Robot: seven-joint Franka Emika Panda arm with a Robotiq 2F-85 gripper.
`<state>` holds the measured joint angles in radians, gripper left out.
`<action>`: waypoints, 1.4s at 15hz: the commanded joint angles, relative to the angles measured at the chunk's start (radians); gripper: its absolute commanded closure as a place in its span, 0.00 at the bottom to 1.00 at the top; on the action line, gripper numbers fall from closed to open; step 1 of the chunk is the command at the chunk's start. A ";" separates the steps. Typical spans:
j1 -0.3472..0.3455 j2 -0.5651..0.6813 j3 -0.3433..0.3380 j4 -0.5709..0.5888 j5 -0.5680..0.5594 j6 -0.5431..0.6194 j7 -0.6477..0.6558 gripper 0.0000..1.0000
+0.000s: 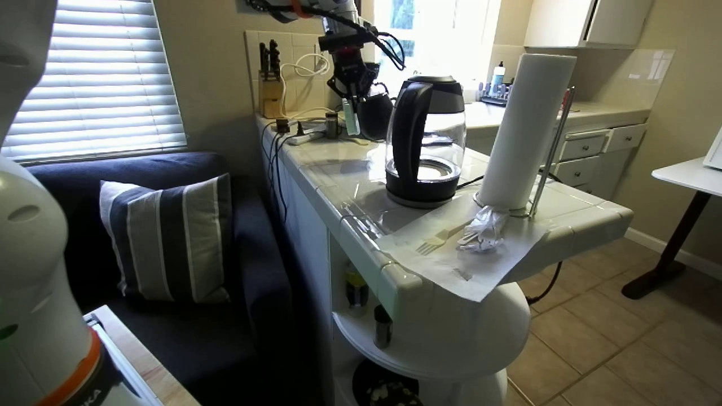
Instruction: Move the black mug to the left
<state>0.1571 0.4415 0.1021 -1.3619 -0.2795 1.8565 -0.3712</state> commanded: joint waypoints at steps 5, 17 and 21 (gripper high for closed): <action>0.003 0.101 0.053 0.201 0.124 -0.152 -0.051 0.98; 0.007 0.199 0.057 0.274 0.203 -0.133 0.014 0.91; 0.007 0.199 0.057 0.274 0.203 -0.133 0.014 0.91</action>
<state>0.1642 0.6401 0.1594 -1.0882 -0.0768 1.7238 -0.3572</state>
